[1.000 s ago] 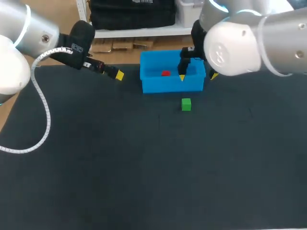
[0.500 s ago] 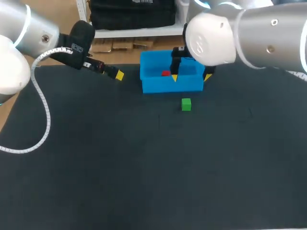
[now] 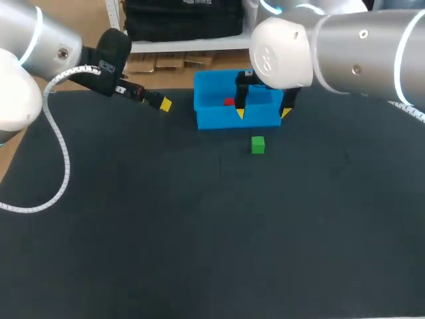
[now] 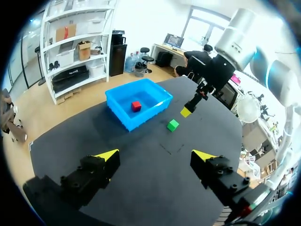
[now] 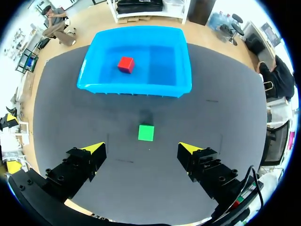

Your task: Use the left arm to pick the red cube and place it into the blue plastic box first, then use the right arm to grasp the green cube and put it into the same blue plastic box after the first action is fully finished.

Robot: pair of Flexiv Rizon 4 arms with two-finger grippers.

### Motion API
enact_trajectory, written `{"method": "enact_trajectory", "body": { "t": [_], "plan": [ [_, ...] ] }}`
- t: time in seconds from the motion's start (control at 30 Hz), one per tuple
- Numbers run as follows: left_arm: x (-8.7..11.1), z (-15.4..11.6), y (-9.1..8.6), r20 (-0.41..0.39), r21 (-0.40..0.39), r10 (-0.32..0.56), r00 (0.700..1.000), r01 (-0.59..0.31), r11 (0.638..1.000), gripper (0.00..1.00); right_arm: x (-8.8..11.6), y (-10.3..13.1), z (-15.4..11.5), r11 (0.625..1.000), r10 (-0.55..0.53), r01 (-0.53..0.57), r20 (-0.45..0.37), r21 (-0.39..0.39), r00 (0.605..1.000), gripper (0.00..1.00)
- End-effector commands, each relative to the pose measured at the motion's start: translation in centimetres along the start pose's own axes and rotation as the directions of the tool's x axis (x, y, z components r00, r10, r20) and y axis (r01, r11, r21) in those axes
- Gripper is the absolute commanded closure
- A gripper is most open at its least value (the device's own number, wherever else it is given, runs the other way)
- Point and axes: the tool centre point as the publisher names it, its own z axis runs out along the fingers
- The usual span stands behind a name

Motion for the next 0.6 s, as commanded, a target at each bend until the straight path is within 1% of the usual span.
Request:
{"method": "enact_trajectory", "body": {
  "t": [0.03,0.43,0.6],
  "plan": [
    [0.1,0.0,0.0,0.005,0.002,0.002,1.0,-0.002,1.0,0.0,-0.2,0.0,0.7,1.0,-0.003,0.003,-0.005,0.006,1.0,0.0],
    [0.1,0.0,0.0,0.005,0.002,0.002,1.0,-0.002,1.0,0.0,0.6,0.0,2.7,0.999,-0.013,0.013,0.0,0.045,1.0,0.0],
    [0.1,0.0,0.0,0.005,0.002,0.002,1.0,-0.002,1.0,0.0,0.9,0.1,3.5,0.997,0.0,-0.001,0.009,0.076,1.0,0.0]
  ]
}}
